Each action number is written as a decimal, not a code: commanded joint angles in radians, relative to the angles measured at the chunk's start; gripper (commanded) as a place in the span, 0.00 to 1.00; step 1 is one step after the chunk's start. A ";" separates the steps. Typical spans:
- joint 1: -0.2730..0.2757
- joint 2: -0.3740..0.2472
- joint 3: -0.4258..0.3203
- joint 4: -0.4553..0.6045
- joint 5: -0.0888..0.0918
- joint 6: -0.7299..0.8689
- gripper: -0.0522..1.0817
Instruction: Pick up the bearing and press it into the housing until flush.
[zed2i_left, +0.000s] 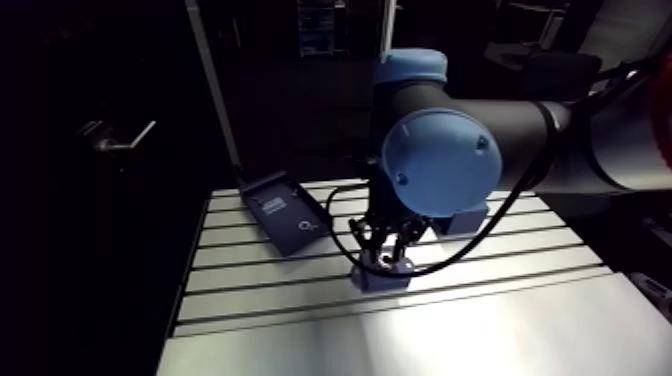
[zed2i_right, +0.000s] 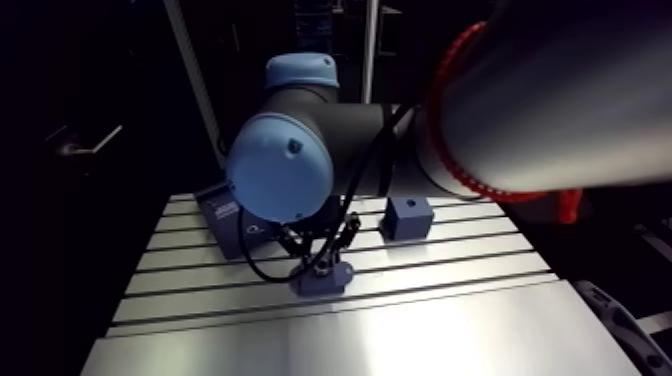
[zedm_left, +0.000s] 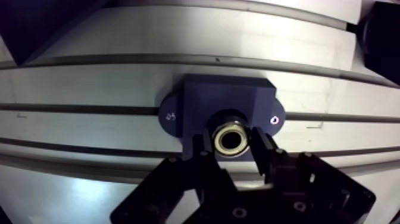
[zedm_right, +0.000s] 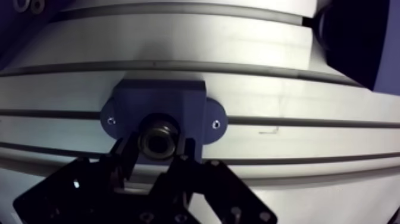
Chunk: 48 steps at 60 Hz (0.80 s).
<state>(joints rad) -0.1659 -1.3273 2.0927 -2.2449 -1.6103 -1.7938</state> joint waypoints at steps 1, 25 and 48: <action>0.000 0.003 -0.001 -0.013 0.000 -0.002 0.56; 0.000 0.006 0.001 -0.039 0.000 -0.002 0.56; 0.003 0.006 0.005 -0.039 0.002 -0.002 0.56</action>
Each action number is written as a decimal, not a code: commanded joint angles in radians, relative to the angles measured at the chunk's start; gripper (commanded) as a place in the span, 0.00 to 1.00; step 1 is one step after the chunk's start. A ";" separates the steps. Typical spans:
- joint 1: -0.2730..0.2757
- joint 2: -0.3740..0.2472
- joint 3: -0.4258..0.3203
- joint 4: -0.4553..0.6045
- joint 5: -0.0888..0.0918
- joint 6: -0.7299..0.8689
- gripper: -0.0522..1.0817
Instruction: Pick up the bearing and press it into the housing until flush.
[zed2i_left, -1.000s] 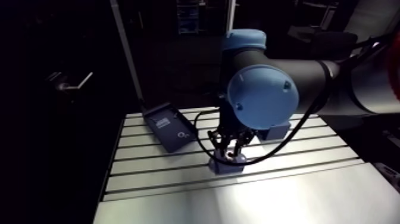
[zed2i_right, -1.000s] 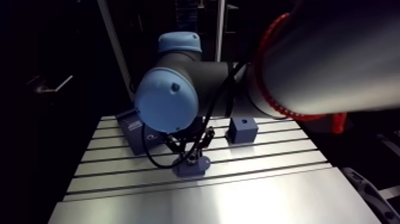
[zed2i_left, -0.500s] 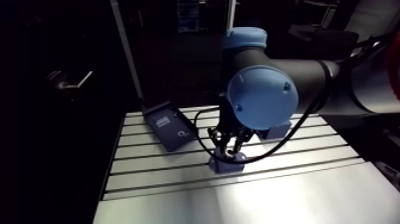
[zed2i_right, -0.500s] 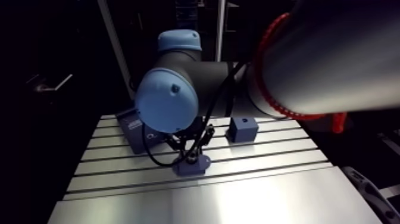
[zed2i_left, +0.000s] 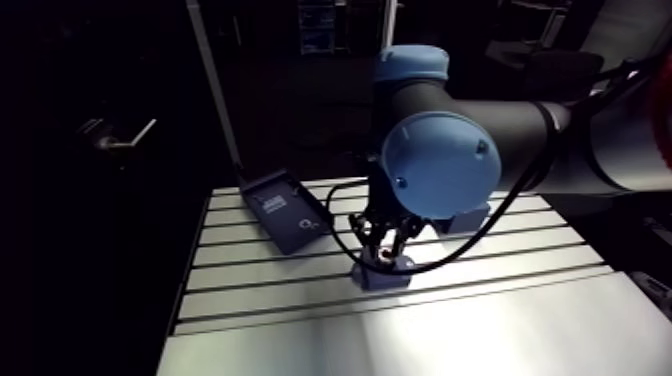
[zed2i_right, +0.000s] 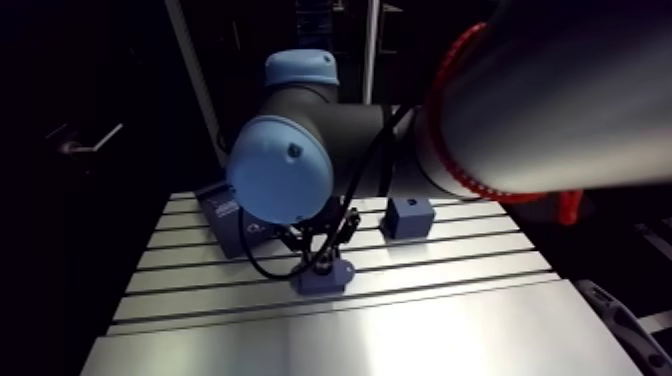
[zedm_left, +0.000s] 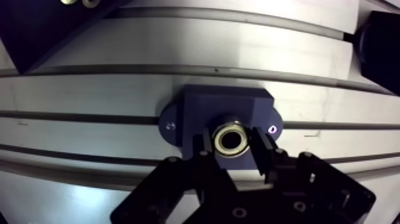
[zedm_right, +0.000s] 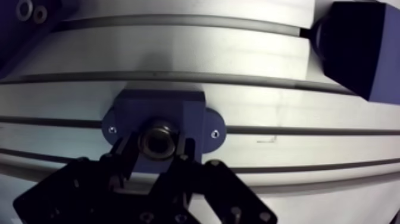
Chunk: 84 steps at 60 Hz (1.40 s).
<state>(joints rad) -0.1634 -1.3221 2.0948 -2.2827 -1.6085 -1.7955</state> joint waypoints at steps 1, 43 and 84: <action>0.001 0.001 0.003 -0.001 0.000 0.000 0.56; -0.002 -0.001 0.008 0.002 0.000 0.000 0.56; -0.001 -0.001 0.010 0.002 0.000 0.000 0.56</action>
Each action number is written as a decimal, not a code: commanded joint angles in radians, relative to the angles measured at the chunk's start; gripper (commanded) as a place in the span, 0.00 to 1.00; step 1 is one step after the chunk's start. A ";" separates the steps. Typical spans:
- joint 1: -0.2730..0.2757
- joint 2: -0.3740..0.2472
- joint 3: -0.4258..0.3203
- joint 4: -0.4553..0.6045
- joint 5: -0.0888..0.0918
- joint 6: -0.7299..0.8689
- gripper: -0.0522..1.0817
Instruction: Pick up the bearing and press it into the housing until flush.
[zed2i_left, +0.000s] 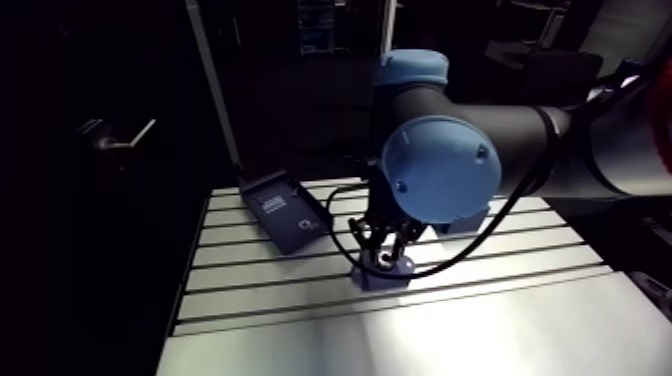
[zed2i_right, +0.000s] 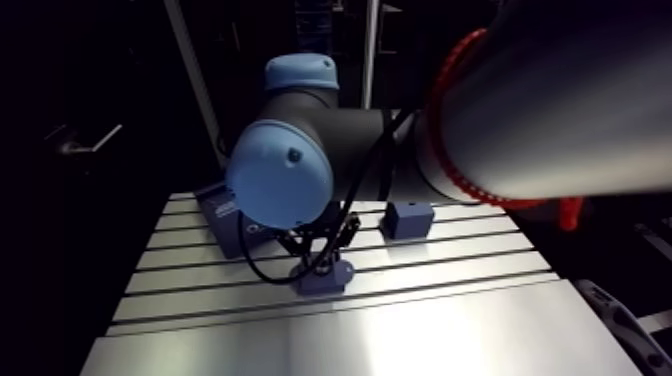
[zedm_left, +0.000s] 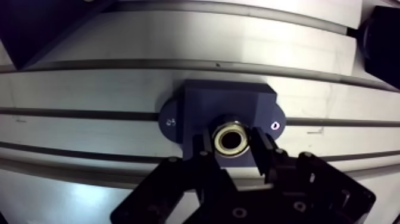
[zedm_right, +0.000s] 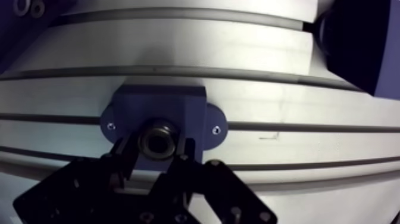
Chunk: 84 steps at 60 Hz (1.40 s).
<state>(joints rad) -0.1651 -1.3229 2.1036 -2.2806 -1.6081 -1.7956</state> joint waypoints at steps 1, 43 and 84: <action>0.001 0.000 0.003 0.000 0.000 0.000 0.56; -0.001 0.000 0.008 -0.001 -0.002 0.000 0.56; -0.001 0.000 0.005 -0.003 -0.002 0.000 0.56</action>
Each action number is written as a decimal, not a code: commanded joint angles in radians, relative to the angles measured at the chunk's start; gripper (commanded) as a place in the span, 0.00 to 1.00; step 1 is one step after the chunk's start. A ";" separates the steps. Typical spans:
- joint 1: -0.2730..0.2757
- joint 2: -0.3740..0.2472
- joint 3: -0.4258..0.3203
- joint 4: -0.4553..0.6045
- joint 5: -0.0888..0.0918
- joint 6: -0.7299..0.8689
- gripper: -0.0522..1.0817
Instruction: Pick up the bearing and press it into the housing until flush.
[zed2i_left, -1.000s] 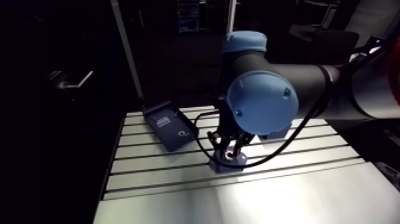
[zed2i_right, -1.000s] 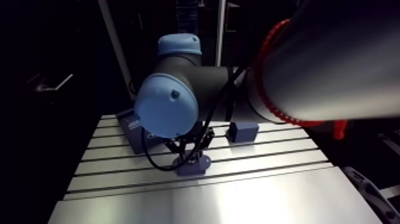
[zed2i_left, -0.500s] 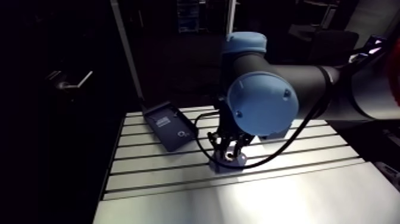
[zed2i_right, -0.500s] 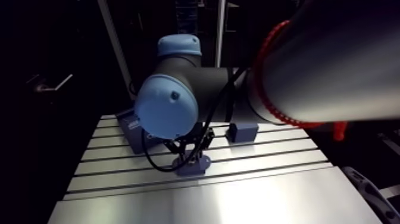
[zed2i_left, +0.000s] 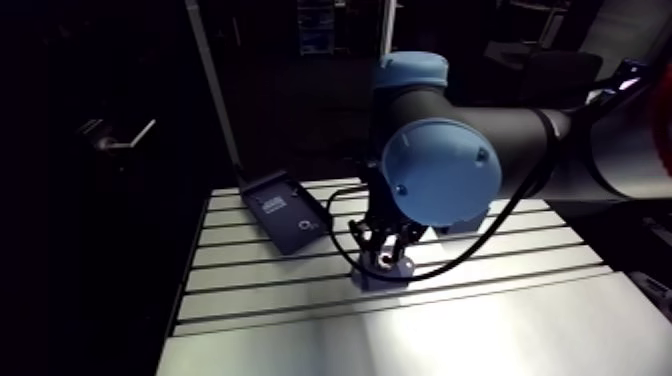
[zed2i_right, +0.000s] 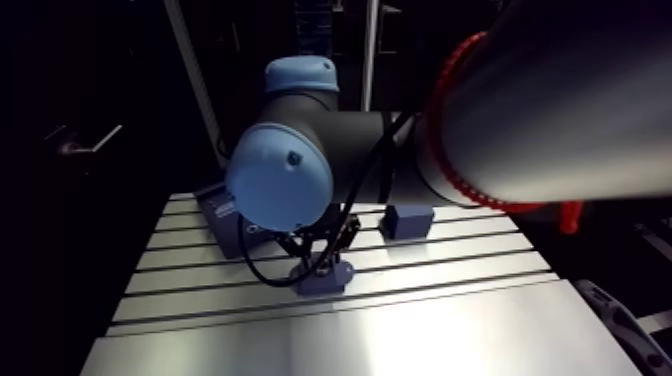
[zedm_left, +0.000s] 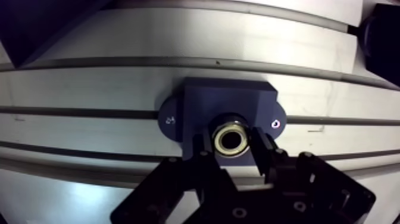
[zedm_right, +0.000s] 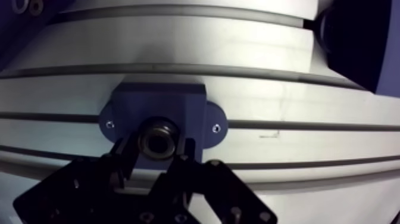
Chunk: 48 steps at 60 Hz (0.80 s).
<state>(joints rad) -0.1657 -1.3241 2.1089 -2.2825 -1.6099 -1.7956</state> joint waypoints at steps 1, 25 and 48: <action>0.000 0.001 0.000 -0.001 0.000 0.000 0.56; 0.000 0.001 -0.003 -0.001 0.000 -0.001 0.56; 0.000 0.001 0.000 -0.001 0.000 -0.001 0.56</action>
<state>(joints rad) -0.1657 -1.3230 2.1088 -2.2832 -1.6094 -1.7968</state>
